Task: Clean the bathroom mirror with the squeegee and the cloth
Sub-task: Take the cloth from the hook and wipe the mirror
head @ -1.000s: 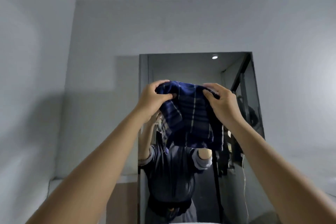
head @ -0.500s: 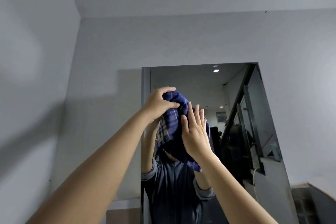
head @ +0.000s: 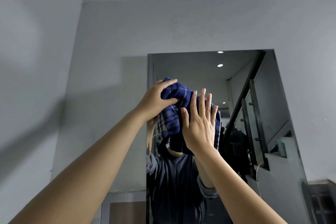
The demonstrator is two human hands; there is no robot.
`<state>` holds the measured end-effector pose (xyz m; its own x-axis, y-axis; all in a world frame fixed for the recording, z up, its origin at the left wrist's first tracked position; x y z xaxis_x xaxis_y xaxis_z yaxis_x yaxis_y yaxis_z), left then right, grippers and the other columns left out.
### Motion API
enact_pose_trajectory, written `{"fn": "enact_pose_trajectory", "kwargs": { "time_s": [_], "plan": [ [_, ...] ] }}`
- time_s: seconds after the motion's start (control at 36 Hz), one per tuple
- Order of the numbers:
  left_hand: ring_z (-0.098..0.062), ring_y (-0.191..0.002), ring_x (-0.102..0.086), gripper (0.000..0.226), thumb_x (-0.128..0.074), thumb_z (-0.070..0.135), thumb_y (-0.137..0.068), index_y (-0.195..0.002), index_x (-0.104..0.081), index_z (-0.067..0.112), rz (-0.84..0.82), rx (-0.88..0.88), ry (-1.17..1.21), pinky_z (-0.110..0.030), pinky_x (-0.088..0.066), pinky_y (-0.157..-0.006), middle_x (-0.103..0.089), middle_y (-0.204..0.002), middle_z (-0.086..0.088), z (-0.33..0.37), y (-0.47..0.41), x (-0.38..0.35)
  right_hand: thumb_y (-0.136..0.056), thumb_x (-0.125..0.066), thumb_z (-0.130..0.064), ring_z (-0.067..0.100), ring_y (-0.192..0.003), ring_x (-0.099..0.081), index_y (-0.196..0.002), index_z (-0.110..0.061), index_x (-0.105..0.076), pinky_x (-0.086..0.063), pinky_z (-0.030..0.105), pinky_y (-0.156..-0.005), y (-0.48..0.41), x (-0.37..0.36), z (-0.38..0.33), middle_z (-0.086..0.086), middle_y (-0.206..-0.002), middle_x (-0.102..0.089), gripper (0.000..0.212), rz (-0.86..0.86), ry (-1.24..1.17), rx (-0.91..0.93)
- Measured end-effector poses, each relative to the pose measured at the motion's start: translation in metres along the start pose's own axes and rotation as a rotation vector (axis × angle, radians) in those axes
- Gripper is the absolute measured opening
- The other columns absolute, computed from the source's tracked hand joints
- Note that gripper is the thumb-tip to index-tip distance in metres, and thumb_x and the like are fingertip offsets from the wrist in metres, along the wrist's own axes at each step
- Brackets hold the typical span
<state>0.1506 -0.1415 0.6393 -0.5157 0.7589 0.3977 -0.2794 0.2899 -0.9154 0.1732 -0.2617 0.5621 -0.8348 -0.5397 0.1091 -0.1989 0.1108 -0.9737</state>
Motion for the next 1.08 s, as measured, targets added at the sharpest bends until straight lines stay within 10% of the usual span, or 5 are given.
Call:
{"fn": "enact_pose_trajectory", "kwargs": {
  "time_s": [0.25,0.42,0.58,0.86,1.08],
  "plan": [
    [-0.013,-0.118,-0.051,0.059,-0.068,0.007,-0.080,-0.133,-0.047,0.021,-0.002,-0.040,-0.014,-0.023,-0.040,-0.099,-0.053,-0.130,-0.002,-0.001,-0.001,0.003,-0.096,-0.014,-0.037,0.013,-0.145,0.014,-0.147,-0.027,0.006,0.015,0.038,-0.115,-0.001,-0.003,-0.009,-0.007,-0.157,0.007,0.056,0.020,0.011,0.145],
    [-0.001,-0.123,-0.046,0.064,-0.070,0.037,-0.079,-0.136,-0.040,0.037,-0.064,0.051,0.165,-0.032,-0.037,-0.107,-0.049,-0.137,0.012,-0.011,0.013,0.003,-0.095,-0.018,-0.036,0.021,-0.146,-0.005,-0.149,-0.029,-0.010,0.001,0.040,-0.117,-0.007,0.003,-0.003,-0.005,-0.158,-0.013,0.054,-0.001,0.135,0.177],
    [0.002,-0.137,-0.019,0.064,-0.051,0.039,-0.090,-0.145,-0.020,0.029,0.034,-0.065,0.012,-0.001,-0.017,-0.103,-0.022,-0.152,0.009,-0.005,0.059,-0.019,-0.094,-0.042,-0.037,0.023,-0.146,0.006,-0.149,-0.024,0.001,0.004,0.043,-0.117,-0.025,0.012,0.010,-0.002,-0.159,0.000,0.071,-0.060,0.256,0.202],
    [-0.009,-0.142,0.009,0.062,-0.030,0.046,-0.096,-0.147,-0.002,0.025,0.073,-0.067,-0.369,-0.024,-0.011,-0.109,0.003,-0.156,0.005,-0.017,0.070,-0.043,-0.096,-0.003,-0.042,0.004,-0.140,0.019,-0.147,-0.034,-0.002,0.018,0.032,-0.114,-0.050,0.021,0.015,-0.014,-0.157,0.006,0.051,-0.251,-0.027,0.214],
    [-0.012,-0.142,0.015,0.059,-0.020,0.045,-0.097,-0.147,0.005,0.027,0.075,-0.031,-0.505,-0.029,0.000,-0.116,0.011,-0.156,0.003,-0.026,0.071,-0.054,-0.089,-0.013,-0.067,0.007,-0.140,0.024,-0.147,-0.037,0.001,0.021,0.036,-0.112,-0.048,0.017,0.009,-0.016,-0.155,0.012,0.067,-0.271,-0.015,0.167]
  ]
}}
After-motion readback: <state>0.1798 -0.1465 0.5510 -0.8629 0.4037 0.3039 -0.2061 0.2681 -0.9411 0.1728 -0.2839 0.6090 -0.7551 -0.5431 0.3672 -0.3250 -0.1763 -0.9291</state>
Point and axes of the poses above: each hand's wrist, its own y-axis away from the middle knuckle, its own x-axis out of the back of the hand, z = x × y, the point moved 8 cm from there along -y, towards the middle knuckle
